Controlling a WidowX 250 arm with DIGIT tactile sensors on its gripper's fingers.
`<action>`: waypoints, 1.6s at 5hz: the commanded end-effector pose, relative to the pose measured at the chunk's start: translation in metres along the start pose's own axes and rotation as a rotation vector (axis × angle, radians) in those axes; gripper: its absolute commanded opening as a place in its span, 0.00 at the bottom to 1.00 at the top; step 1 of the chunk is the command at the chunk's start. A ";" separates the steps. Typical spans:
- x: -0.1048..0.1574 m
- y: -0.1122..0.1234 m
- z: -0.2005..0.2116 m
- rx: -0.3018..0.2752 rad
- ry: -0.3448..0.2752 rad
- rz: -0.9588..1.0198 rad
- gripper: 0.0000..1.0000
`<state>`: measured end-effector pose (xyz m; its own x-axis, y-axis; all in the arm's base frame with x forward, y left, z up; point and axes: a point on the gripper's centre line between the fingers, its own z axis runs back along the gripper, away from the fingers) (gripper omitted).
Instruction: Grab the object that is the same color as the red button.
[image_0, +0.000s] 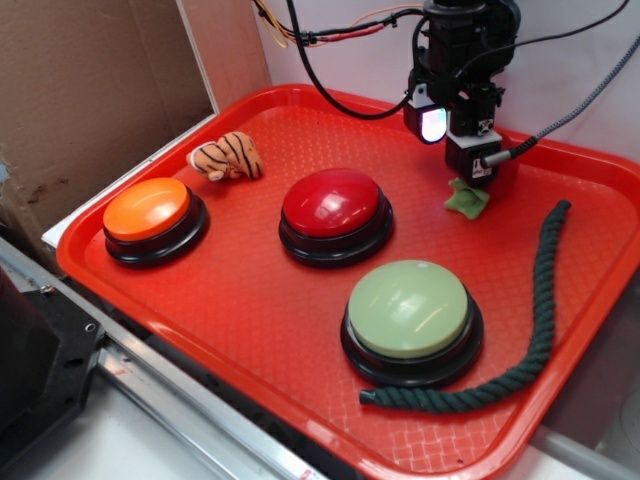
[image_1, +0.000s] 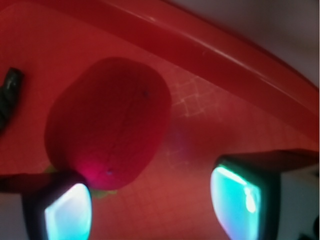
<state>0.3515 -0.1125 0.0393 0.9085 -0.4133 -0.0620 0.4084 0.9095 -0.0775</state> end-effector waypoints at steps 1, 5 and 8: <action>0.000 0.000 0.000 0.000 0.000 0.000 1.00; 0.015 -0.022 -0.018 -0.081 -0.025 -0.020 0.00; 0.023 -0.020 -0.032 -0.076 0.009 -0.065 0.00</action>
<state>0.3609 -0.1366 0.0077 0.8974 -0.4348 -0.0748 0.4205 0.8943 -0.1532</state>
